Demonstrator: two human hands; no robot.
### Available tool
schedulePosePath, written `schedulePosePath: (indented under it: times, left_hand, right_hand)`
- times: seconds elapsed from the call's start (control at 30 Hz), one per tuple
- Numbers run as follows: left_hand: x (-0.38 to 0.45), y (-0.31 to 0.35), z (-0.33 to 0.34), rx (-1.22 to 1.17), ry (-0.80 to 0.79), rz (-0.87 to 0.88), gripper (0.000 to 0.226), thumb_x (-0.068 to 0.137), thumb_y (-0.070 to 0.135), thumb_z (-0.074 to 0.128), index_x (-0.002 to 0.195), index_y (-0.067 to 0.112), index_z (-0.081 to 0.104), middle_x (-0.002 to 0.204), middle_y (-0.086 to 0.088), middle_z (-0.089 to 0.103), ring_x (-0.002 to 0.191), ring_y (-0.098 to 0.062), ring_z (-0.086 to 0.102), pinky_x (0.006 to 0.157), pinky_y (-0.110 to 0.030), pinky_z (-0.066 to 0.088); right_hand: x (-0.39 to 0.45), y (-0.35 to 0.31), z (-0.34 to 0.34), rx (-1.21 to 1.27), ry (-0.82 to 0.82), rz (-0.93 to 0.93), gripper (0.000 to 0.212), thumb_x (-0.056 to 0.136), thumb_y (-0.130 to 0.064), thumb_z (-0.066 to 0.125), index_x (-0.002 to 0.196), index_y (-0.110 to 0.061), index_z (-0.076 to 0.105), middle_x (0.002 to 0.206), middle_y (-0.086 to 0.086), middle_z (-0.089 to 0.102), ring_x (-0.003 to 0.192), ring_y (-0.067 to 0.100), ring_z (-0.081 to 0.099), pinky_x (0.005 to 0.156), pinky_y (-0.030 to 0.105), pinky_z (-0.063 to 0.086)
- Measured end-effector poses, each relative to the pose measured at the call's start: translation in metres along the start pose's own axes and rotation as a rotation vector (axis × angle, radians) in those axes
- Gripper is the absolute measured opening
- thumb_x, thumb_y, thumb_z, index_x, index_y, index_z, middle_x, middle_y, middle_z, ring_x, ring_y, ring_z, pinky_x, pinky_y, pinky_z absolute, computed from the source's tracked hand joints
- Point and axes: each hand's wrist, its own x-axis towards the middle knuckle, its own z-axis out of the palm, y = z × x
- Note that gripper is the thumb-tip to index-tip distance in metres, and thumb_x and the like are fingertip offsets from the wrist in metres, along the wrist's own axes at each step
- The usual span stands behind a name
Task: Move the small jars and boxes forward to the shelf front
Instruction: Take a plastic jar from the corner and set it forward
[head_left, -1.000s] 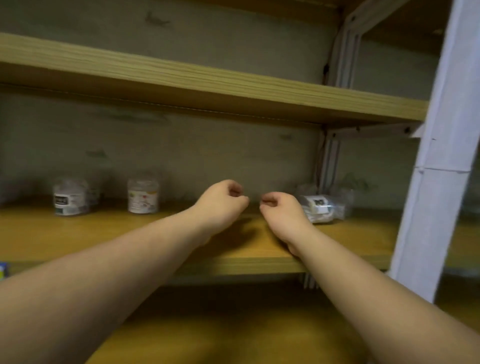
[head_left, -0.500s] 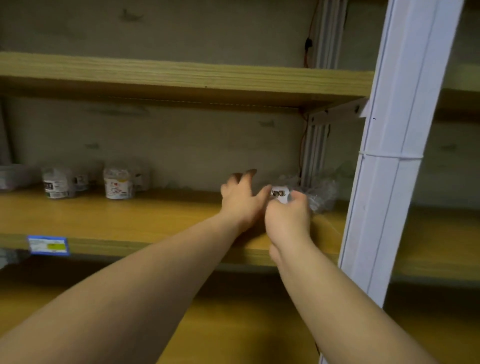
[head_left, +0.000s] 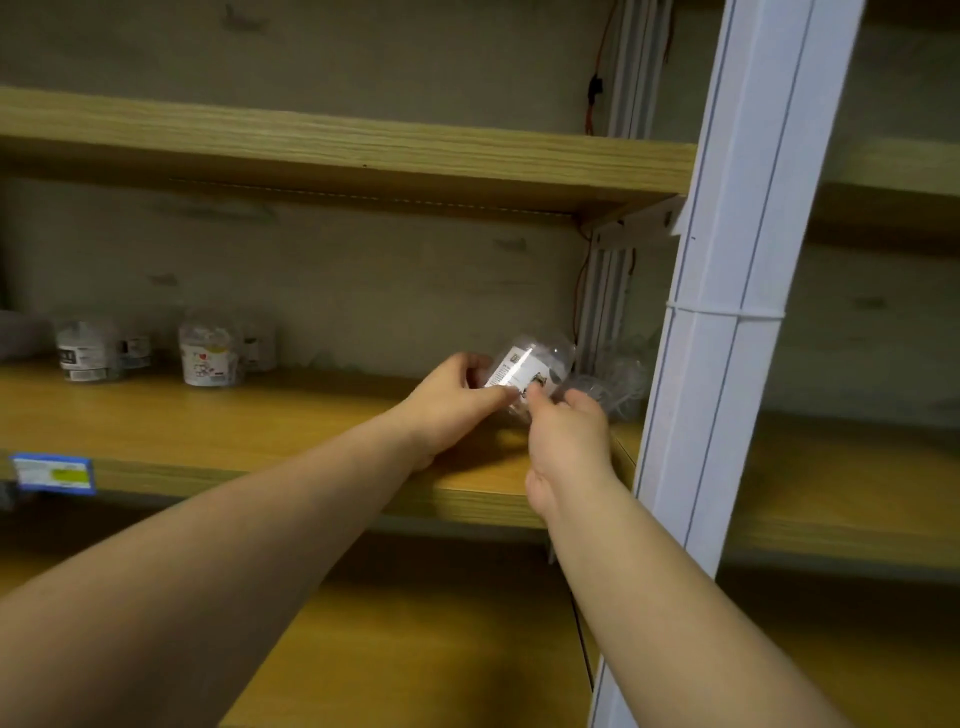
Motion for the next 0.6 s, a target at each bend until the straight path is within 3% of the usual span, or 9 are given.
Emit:
schedulePosePath:
  times: [0.07, 0.13, 0.3, 0.4, 0.6]
  left_hand:
    - [-0.007, 0.000, -0.007, -0.079, -0.035, -0.024, 0.079, 0.062, 0.045, 0.076, 0.130, 0.011, 0.056, 0.113, -0.005, 0.071, 0.101, -0.019, 0.068, 0.091, -0.032, 0.053]
    - [-0.017, -0.001, -0.017, -0.112, -0.039, -0.053, 0.085, 0.057, 0.050, 0.079, 0.130, 0.012, 0.056, 0.116, -0.005, 0.071, 0.105, -0.020, 0.068, 0.094, -0.034, 0.052]
    - [-0.043, -0.004, -0.066, 0.063, -0.007, -0.099, 0.054, 0.073, 0.052, 0.081, 0.115, 0.021, 0.067, 0.106, 0.001, 0.074, 0.094, -0.015, 0.066, 0.090, -0.033, 0.052]
    - [-0.056, -0.011, -0.114, 0.133, -0.007, -0.100, 0.051, 0.075, 0.050, 0.080, 0.117, 0.025, 0.067, 0.107, 0.006, 0.074, 0.102, -0.012, 0.068, 0.098, -0.036, 0.052]
    - [-0.077, -0.048, -0.239, 0.186, -0.009, -0.056, 0.050, 0.079, 0.037, 0.081, 0.123, 0.019, 0.065, 0.109, 0.006, 0.074, 0.102, -0.007, 0.069, 0.098, -0.033, 0.053]
  right_hand:
    - [-0.002, 0.001, 0.001, -0.041, -0.051, -0.038, 0.031, 0.098, -0.019, 0.061, 0.129, -0.019, 0.060, 0.121, -0.004, 0.067, 0.107, 0.014, 0.061, 0.082, 0.029, 0.044]
    - [-0.005, 0.002, 0.003, -0.098, -0.103, -0.069, 0.035, 0.096, -0.019, 0.064, 0.131, -0.019, 0.061, 0.125, -0.004, 0.067, 0.108, 0.014, 0.060, 0.083, 0.028, 0.045]
    - [-0.024, 0.007, 0.023, -0.357, -0.169, -0.288, 0.054, 0.089, -0.023, 0.074, 0.140, -0.019, 0.054, 0.133, -0.006, 0.062, 0.118, 0.013, 0.059, 0.095, 0.030, 0.049]
    - [-0.040, 0.012, 0.059, -0.414, -0.217, -0.317, 0.057, 0.085, -0.024, 0.077, 0.138, -0.018, 0.057, 0.133, -0.004, 0.063, 0.119, 0.014, 0.060, 0.102, 0.037, 0.050]
    - [-0.075, 0.043, 0.178, -0.452, -0.314, -0.333, 0.048, 0.088, -0.018, 0.075, 0.133, -0.018, 0.058, 0.125, -0.003, 0.067, 0.110, 0.012, 0.063, 0.081, 0.021, 0.050]
